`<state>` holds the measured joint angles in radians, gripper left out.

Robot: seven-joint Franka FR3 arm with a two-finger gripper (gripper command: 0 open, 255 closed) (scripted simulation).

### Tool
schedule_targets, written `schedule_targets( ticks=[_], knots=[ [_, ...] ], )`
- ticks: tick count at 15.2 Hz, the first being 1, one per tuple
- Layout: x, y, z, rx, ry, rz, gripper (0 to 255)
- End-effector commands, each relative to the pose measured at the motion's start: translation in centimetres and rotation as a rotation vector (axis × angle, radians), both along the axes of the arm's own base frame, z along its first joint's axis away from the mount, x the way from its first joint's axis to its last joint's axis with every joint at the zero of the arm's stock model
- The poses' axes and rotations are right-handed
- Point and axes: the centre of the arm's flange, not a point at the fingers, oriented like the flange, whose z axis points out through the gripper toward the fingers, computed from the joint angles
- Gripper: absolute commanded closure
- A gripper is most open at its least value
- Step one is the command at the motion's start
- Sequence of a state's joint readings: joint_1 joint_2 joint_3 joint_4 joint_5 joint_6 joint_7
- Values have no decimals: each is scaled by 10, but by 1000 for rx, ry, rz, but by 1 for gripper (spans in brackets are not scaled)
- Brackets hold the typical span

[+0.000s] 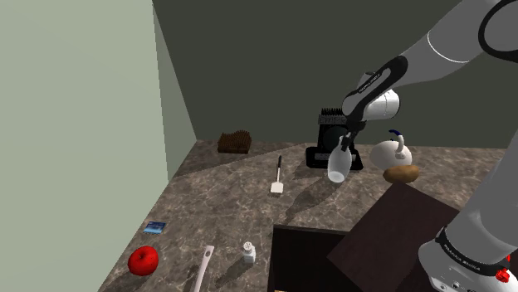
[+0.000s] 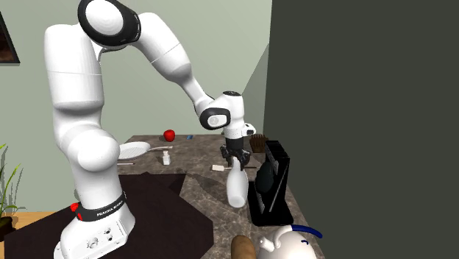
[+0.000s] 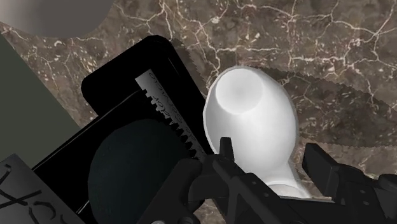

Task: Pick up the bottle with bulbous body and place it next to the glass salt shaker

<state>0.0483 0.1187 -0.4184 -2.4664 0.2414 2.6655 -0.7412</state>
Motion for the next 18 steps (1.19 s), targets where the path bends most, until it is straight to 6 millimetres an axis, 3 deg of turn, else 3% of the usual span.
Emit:
schedule_targets(
  ticks=[1,9,18],
  knots=[
    [0,0,0,0,0,0,255],
    [0,0,0,0,0,0,255],
    [0,0,47,0,0,0,255]
  ],
)
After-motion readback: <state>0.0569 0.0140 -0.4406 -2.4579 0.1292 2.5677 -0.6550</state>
